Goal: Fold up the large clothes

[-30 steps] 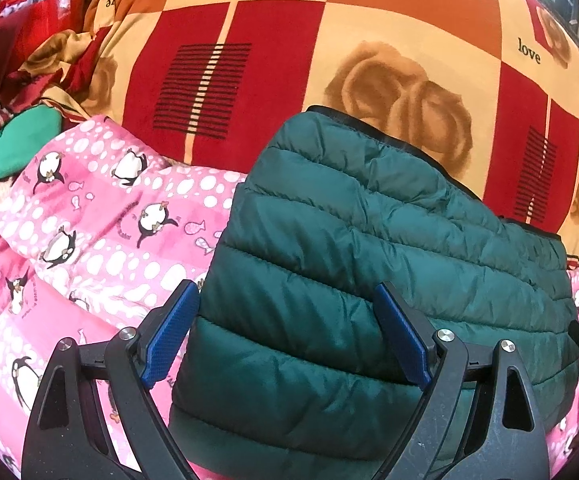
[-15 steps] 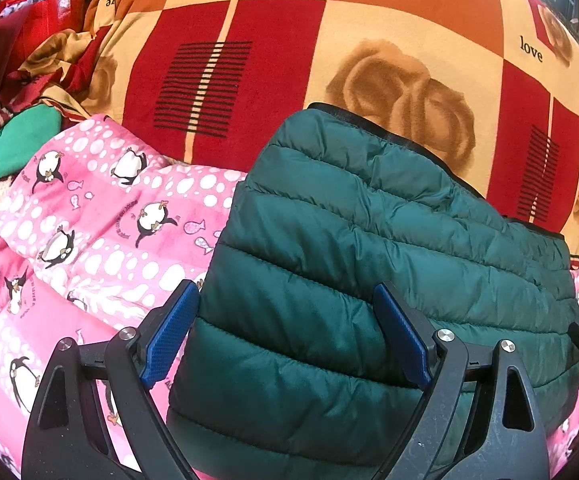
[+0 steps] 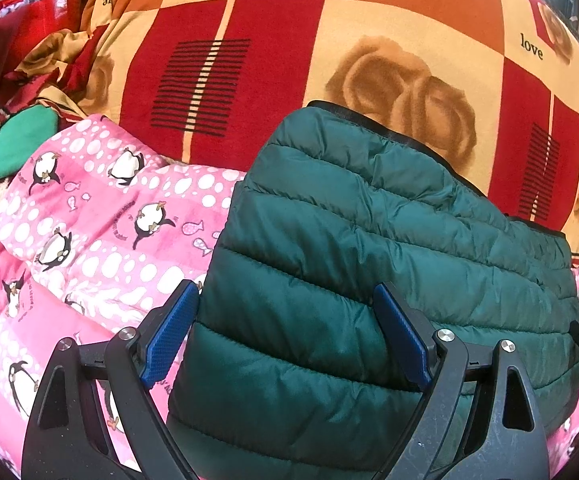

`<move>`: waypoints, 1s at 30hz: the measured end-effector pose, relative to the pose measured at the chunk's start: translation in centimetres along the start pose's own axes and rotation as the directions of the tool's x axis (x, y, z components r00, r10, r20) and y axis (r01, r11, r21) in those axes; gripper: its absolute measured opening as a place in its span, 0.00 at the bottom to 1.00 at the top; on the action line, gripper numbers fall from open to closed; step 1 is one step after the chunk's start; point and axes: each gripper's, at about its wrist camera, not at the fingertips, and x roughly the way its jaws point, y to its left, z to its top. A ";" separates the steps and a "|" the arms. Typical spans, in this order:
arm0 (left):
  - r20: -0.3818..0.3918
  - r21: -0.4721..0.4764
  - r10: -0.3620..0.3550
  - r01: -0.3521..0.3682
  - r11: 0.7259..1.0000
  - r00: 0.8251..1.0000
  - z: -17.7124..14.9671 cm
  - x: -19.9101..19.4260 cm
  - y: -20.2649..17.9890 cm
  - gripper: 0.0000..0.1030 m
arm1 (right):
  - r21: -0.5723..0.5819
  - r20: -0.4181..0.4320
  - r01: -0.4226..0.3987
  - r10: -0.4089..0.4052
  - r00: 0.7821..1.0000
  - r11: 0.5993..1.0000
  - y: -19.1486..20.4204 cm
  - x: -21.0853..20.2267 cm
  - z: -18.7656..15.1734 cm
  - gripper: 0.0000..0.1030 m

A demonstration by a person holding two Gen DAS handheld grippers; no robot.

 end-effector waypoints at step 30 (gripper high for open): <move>-0.221 -0.222 -0.438 0.392 0.893 0.871 1.9 8.2 3.5 1.00 | 0.345 -0.107 -0.494 0.556 0.824 0.798 -8.2 10.1 -0.3 1.00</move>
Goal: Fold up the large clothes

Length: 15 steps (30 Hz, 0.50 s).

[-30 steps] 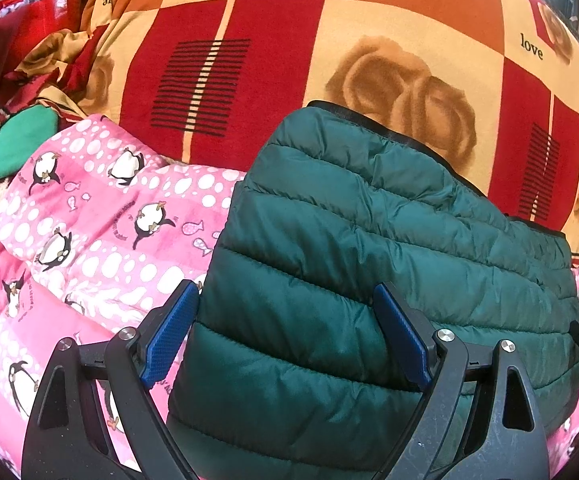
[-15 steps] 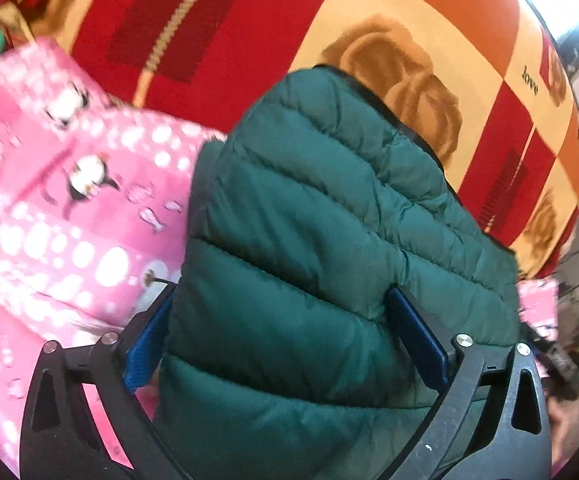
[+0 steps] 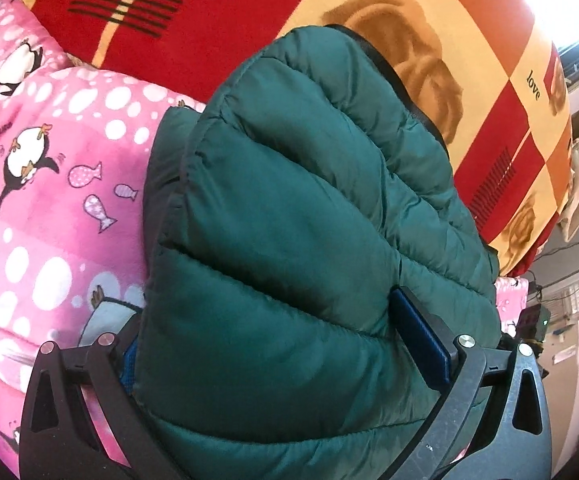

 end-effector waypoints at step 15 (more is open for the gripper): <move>0.064 0.123 -0.014 0.006 0.992 0.998 -1.6 -6.0 -3.4 0.37 | -0.071 0.147 -0.126 0.135 0.980 0.990 5.0 -6.3 -1.8 0.29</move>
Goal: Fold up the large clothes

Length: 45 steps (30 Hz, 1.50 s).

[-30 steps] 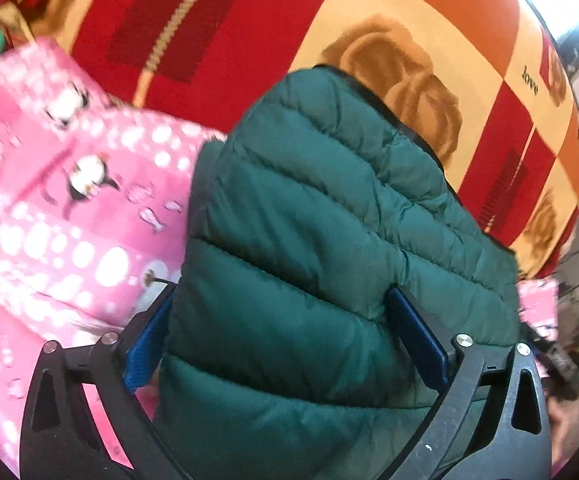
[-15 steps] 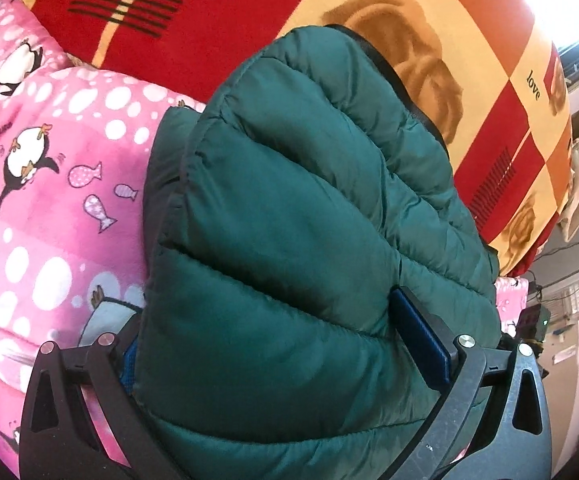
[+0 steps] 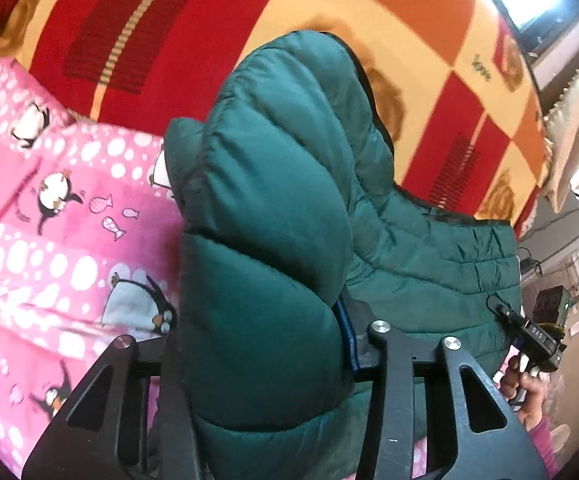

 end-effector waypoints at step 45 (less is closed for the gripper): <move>0.187 0.187 0.375 -0.408 0.894 0.908 -12.8 -11.9 -7.3 0.82 | -0.111 0.081 0.424 -0.418 0.905 0.899 11.6 -9.2 -11.8 0.74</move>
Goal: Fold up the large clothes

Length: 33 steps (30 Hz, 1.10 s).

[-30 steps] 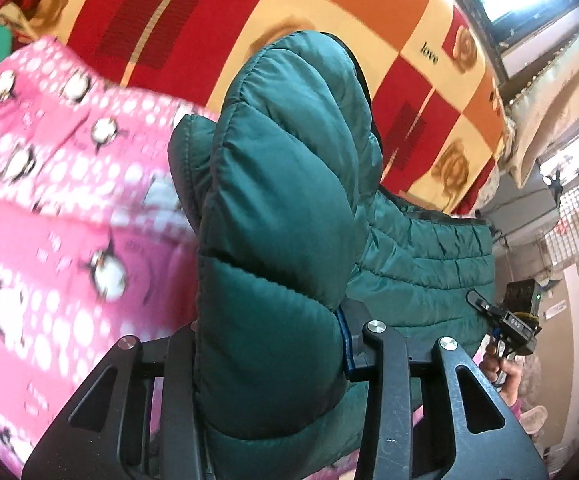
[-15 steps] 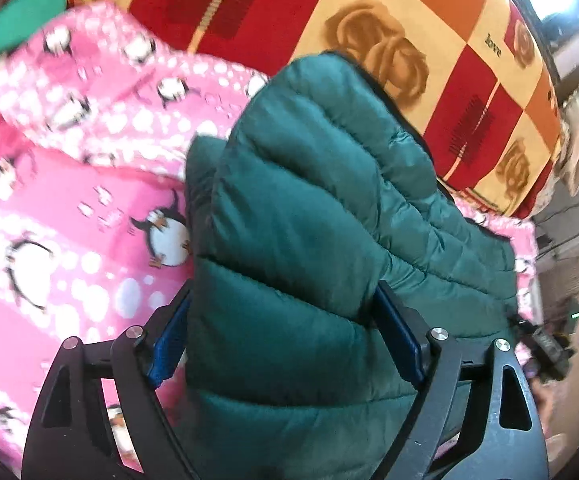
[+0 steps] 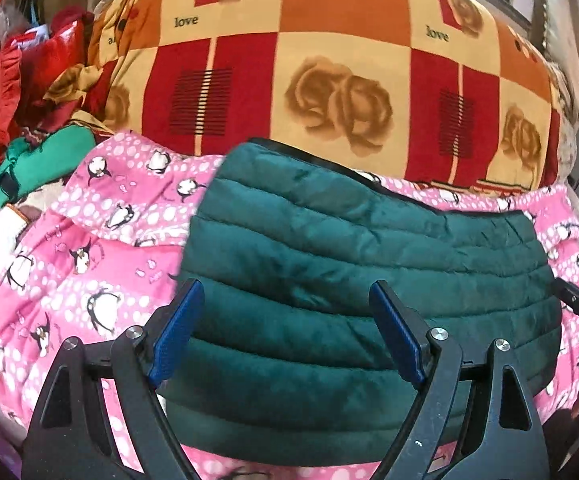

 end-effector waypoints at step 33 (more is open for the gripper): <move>0.074 0.027 0.100 -0.102 0.994 0.992 -3.5 0.3 -4.0 0.82 | -0.106 0.040 0.051 -0.047 0.998 0.993 6.6 1.6 -3.8 0.80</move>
